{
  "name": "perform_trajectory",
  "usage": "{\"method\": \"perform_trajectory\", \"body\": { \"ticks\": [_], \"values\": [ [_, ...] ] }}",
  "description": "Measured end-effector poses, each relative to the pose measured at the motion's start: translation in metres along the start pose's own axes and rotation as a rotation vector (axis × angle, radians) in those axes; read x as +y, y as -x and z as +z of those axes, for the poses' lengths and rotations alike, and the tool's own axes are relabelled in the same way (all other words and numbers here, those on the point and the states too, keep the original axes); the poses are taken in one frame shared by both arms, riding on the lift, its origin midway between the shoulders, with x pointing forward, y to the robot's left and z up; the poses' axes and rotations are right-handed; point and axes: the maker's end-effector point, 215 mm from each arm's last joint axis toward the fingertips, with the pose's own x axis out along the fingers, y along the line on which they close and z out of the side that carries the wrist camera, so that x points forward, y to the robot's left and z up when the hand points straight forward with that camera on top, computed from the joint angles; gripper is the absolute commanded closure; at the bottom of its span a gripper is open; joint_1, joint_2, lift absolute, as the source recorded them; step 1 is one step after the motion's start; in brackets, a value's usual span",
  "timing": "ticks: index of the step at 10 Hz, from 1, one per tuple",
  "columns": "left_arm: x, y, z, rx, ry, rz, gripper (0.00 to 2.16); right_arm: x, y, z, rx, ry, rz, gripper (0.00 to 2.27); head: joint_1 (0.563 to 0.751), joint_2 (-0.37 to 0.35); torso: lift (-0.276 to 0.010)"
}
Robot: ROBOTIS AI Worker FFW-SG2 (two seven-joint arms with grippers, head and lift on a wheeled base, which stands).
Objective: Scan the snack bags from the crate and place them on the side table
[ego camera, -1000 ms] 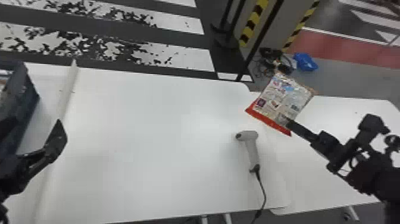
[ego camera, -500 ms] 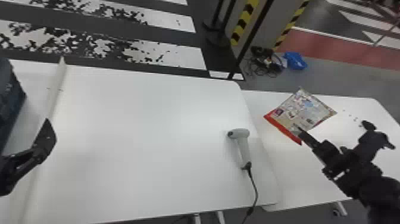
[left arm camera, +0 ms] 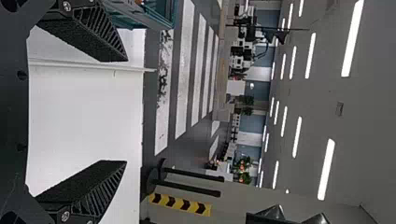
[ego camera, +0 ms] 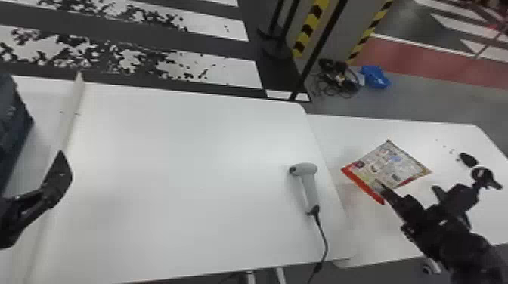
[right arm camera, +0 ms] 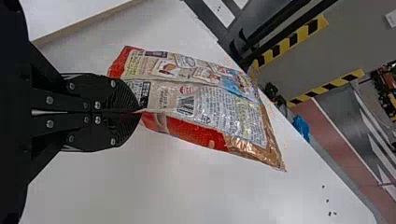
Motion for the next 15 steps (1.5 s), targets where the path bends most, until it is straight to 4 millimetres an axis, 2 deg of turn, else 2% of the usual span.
{"method": "perform_trajectory", "body": {
  "ticks": [1,2,3,5,6,8,11,13,15],
  "values": [
    [0.000,0.000,0.000,0.000,-0.001,0.000,0.10,-0.005,-0.002,-0.006,0.008,-0.004,-0.015,1.38,0.695,-0.350,-0.081],
    [0.000,0.000,0.000,0.001,-0.001,0.000,0.10,-0.008,-0.004,-0.010,0.011,-0.009,-0.023,0.37,0.695,-0.350,-0.081],
    [0.000,0.001,-0.001,0.001,-0.001,0.000,0.10,-0.014,-0.004,-0.012,0.013,-0.011,-0.044,0.00,0.695,-0.350,-0.081],
    [0.001,0.002,0.000,0.000,-0.001,0.001,0.10,-0.018,-0.002,-0.009,0.011,-0.017,-0.059,0.04,0.695,-0.350,-0.081],
    [0.000,0.002,0.001,-0.002,-0.001,0.000,0.10,-0.016,0.002,-0.002,-0.003,-0.008,-0.059,0.05,0.695,-0.350,-0.081],
    [-0.002,0.004,0.003,-0.005,0.002,-0.001,0.10,-0.002,0.016,0.016,-0.048,0.036,-0.035,0.06,0.695,-0.350,-0.081],
    [-0.003,0.005,0.003,-0.005,0.004,0.002,0.10,0.051,0.051,0.042,-0.140,0.137,0.043,0.07,0.695,-0.350,-0.081],
    [-0.005,0.006,0.004,-0.007,0.003,0.003,0.10,0.104,0.077,0.044,-0.200,0.246,0.117,0.06,0.695,-0.350,-0.081],
    [-0.006,0.007,0.004,-0.008,0.003,0.004,0.10,0.160,0.100,0.029,-0.284,0.393,0.183,0.07,0.695,-0.350,-0.081]
  ]
}}
